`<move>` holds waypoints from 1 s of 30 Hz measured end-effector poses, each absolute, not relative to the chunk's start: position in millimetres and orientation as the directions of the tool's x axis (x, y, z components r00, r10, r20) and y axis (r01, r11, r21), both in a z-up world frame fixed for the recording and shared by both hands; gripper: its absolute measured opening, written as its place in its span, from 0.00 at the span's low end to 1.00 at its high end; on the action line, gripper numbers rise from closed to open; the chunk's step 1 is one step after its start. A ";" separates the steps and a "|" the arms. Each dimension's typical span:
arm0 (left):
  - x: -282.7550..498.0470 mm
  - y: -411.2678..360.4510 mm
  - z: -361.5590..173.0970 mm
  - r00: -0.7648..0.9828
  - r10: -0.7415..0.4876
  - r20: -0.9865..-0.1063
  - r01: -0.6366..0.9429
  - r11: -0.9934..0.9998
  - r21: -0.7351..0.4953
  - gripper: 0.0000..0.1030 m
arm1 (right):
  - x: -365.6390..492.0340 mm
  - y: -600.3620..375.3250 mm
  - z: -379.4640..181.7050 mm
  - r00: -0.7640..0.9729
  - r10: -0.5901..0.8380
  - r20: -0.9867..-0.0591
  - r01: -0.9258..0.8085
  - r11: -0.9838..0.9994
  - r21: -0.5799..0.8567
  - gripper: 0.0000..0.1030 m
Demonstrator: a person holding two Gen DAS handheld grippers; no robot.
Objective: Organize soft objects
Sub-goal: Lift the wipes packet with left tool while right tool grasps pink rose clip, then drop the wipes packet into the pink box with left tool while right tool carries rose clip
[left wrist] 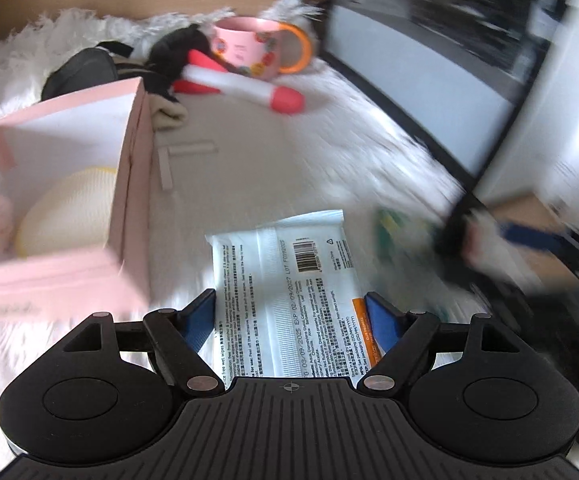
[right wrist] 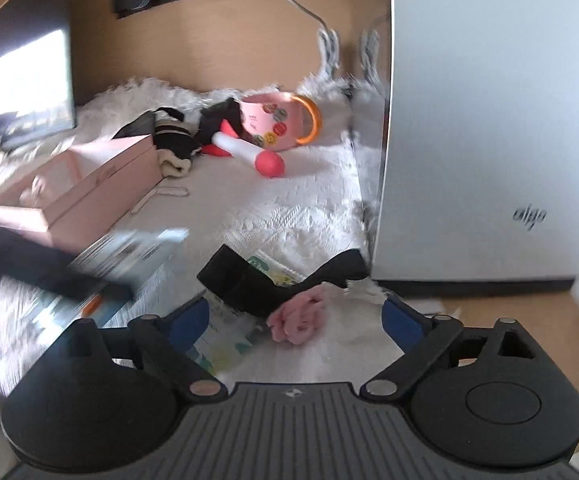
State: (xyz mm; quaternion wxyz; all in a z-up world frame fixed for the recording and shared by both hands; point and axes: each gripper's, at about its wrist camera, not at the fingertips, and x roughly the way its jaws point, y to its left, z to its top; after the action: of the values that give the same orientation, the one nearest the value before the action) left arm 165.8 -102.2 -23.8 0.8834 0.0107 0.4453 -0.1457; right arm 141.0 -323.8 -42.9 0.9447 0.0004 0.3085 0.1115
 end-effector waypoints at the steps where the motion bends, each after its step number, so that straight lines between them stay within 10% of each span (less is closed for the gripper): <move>1: 156.1 -96.8 -21.4 0.544 -0.270 -0.795 0.290 0.949 -0.124 0.81 | 144.1 -322.1 -44.2 0.781 0.207 -0.589 -0.194 0.977 0.087 0.88; 6: 115.0 -61.7 -20.1 0.467 -0.306 -0.830 0.327 0.932 -0.160 0.81 | 158.9 -304.5 -56.5 0.792 0.086 -0.604 -0.078 0.996 0.039 0.83; 12: 82.2 -10.0 -17.4 0.479 -0.290 -0.828 0.272 0.946 -0.174 0.81 | 154.5 -282.5 -51.7 0.810 0.031 -0.585 -0.095 0.992 -0.080 0.41; 30: 55.2 109.7 22.2 0.588 -0.377 -0.715 0.298 0.923 -0.242 0.81 | 65.0 -133.6 26.1 0.720 0.229 -0.655 -0.347 0.936 -0.055 0.38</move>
State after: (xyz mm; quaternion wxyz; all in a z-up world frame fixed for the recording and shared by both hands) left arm 55.2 109.7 22.2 0.8899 -0.0480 0.4120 -0.1899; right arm 65.0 -133.6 26.1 0.9233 -0.0869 0.3401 0.1558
